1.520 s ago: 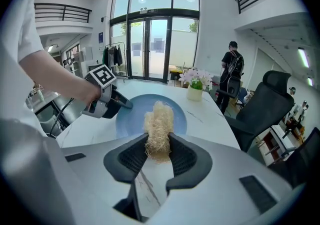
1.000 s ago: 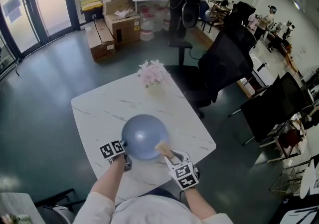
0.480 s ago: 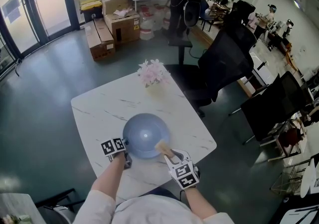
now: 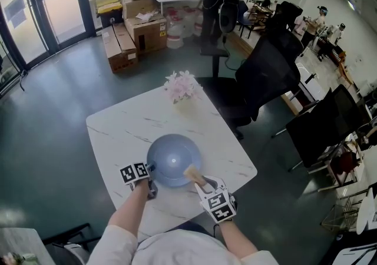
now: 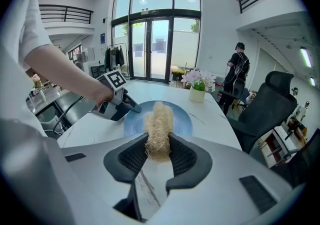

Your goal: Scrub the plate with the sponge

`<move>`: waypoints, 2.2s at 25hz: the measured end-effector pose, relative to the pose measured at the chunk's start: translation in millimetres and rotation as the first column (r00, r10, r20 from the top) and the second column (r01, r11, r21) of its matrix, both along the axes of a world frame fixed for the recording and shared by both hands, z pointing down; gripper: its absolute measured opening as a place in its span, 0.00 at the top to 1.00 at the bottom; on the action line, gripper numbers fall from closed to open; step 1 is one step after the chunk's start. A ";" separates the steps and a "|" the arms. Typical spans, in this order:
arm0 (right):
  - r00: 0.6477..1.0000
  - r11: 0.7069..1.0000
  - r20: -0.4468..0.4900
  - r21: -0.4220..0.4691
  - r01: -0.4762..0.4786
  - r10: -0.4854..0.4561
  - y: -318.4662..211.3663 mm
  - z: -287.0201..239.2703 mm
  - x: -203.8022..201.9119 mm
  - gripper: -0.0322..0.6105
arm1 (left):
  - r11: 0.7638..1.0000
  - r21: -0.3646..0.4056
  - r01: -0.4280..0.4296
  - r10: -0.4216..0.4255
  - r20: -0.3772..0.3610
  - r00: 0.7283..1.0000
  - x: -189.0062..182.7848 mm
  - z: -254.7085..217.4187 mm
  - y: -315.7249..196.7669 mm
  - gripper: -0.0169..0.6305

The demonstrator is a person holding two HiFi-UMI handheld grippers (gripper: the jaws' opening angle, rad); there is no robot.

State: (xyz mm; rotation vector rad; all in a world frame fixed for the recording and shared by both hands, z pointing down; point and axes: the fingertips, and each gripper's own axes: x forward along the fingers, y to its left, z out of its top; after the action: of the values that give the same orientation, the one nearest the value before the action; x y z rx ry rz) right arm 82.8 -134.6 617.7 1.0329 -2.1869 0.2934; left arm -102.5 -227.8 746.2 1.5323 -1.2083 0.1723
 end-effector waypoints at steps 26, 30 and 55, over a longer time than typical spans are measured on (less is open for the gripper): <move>0.999 1.000 0.040 0.029 0.001 -0.002 -1.0 -9.5 -6.5 0.75 | 0.964 0.260 -0.060 0.044 0.068 0.997 -5.3 -72.1 15.5 0.79; 0.999 0.999 0.045 0.035 0.001 -0.003 0.7 -12.4 -6.6 0.75 | 0.945 0.315 -0.094 0.069 0.090 0.994 -0.3 -87.8 23.7 0.86; 0.994 0.999 0.099 0.028 -0.040 0.037 12.9 -14.3 -4.3 0.75 | 0.809 0.502 -0.305 0.171 0.296 0.940 15.9 -147.0 89.1 0.90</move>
State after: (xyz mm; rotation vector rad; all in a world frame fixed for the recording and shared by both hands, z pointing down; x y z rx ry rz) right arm 78.4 -121.7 603.4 1.0993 -2.2671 0.3366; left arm -86.6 -138.7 599.2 2.2228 -1.3142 0.1943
